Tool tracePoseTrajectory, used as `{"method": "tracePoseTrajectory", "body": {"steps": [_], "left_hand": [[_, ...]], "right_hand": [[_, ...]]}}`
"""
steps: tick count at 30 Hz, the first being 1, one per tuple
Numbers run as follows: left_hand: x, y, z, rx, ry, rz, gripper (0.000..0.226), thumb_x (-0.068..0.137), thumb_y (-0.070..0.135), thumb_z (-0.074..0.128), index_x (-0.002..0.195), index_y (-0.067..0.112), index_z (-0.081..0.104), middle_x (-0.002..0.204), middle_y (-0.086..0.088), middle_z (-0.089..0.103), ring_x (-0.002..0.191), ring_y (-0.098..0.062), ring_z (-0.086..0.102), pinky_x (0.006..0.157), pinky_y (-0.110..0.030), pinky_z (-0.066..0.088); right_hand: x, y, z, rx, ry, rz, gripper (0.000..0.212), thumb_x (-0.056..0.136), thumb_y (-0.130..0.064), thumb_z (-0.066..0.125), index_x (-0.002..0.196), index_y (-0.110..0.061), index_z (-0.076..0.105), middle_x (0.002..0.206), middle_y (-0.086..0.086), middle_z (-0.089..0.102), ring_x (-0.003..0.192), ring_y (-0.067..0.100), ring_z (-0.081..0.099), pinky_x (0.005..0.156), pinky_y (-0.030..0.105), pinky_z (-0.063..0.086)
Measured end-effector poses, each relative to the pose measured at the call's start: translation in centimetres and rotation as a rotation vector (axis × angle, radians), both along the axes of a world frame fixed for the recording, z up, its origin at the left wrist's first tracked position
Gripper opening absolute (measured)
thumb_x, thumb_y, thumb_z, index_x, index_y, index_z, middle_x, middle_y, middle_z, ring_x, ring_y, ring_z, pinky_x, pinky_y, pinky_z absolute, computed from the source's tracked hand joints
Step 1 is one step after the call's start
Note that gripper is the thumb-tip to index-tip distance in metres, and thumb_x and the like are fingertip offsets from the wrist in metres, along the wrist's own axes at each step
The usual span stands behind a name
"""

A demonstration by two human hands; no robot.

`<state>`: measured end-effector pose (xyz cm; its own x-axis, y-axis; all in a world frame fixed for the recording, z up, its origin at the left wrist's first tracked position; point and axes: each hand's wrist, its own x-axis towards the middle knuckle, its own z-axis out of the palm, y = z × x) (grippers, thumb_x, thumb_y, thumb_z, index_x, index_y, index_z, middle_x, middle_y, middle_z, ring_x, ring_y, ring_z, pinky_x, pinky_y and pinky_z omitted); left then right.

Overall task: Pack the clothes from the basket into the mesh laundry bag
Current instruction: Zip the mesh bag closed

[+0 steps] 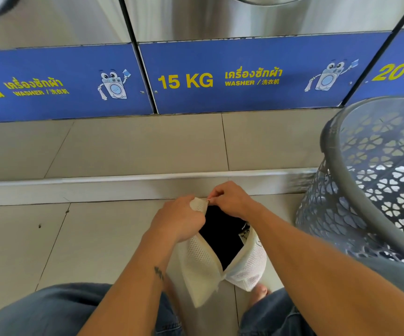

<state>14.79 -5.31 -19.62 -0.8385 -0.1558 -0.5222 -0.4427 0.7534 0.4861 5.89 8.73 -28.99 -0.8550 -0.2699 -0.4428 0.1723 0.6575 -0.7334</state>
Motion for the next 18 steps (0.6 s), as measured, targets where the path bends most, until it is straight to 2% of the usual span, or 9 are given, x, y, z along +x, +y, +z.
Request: {"method": "tracePoseTrajectory", "body": {"steps": [3,5,8,11,14,16,18], "left_hand": [[-0.1,-0.4,-0.4,-0.144,-0.07,0.008,0.062,0.077,0.03,0.045,0.139,0.031,0.047,0.143,-0.006,0.043,0.132,-0.032,0.033,0.103,-0.041,0.037],[-0.1,-0.5,-0.9,-0.201,-0.076,-0.006,0.059,0.076,0.027,0.042,0.134,0.035,0.05,0.144,-0.003,0.035,0.135,-0.03,0.023,0.106,-0.046,0.031],[-0.2,-0.6,-2.0,-0.203,0.004,-0.033,0.046,0.086,0.025,0.045,0.129,0.037,0.057,0.137,0.004,0.048,0.128,-0.025,0.039,0.105,-0.047,0.03],[0.1,-1.0,-3.5,-0.149,-0.019,0.046,0.035,0.085,0.032,0.049,0.117,0.035,0.065,0.119,0.004,0.063,0.109,-0.025,0.057,0.098,-0.045,0.041],[0.5,-1.5,-4.7,-0.075,-0.008,0.083,0.021,0.083,0.04,0.053,0.092,0.032,0.071,0.1,0.004,0.068,0.095,-0.024,0.062,0.09,-0.042,0.05],[0.5,-1.5,-5.2,0.0,0.012,0.101,0.023,0.081,0.043,0.054,0.073,0.028,0.069,0.086,0.003,0.07,0.085,-0.022,0.064,0.083,-0.04,0.054],[0.5,-1.3,-5.6,0.034,0.011,0.12,0.026,0.082,0.041,0.055,0.065,0.026,0.066,0.08,0.001,0.069,0.081,-0.022,0.065,0.079,-0.037,0.055]], "right_hand": [[0.8,-0.1,0.4,0.016,0.006,0.023,0.011,0.091,-0.016,0.068,0.083,-0.018,0.076,0.093,0.001,0.073,0.09,0.014,0.066,0.07,0.022,0.048],[1.3,-0.2,0.7,0.014,0.012,0.042,0.009,0.091,-0.016,0.069,0.086,-0.016,0.077,0.093,0.001,0.073,0.09,0.014,0.066,0.068,0.021,0.046],[2.1,-0.5,1.3,-0.019,0.001,0.058,0.012,0.09,-0.015,0.069,0.081,-0.019,0.076,0.09,0.001,0.074,0.089,0.015,0.067,0.073,0.025,0.049],[2.8,-0.8,1.6,-0.029,-0.003,0.075,0.016,0.088,-0.012,0.068,0.077,-0.02,0.076,0.085,-0.004,0.074,0.089,0.012,0.067,0.084,0.031,0.052],[3.4,-0.9,2.0,-0.064,-0.046,0.055,0.018,0.084,-0.006,0.069,0.074,-0.019,0.077,0.081,-0.005,0.074,0.085,0.011,0.067,0.079,0.028,0.051],[3.6,-0.8,2.2,-0.08,-0.064,0.019,0.014,0.079,-0.005,0.071,0.073,-0.016,0.078,0.081,-0.003,0.076,0.084,0.011,0.069,0.074,0.025,0.05],[3.8,-0.7,2.4,-0.084,-0.076,-0.004,0.01,0.075,-0.004,0.073,0.075,-0.011,0.079,0.08,0.0,0.077,0.082,0.01,0.069,0.07,0.023,0.05]]}}
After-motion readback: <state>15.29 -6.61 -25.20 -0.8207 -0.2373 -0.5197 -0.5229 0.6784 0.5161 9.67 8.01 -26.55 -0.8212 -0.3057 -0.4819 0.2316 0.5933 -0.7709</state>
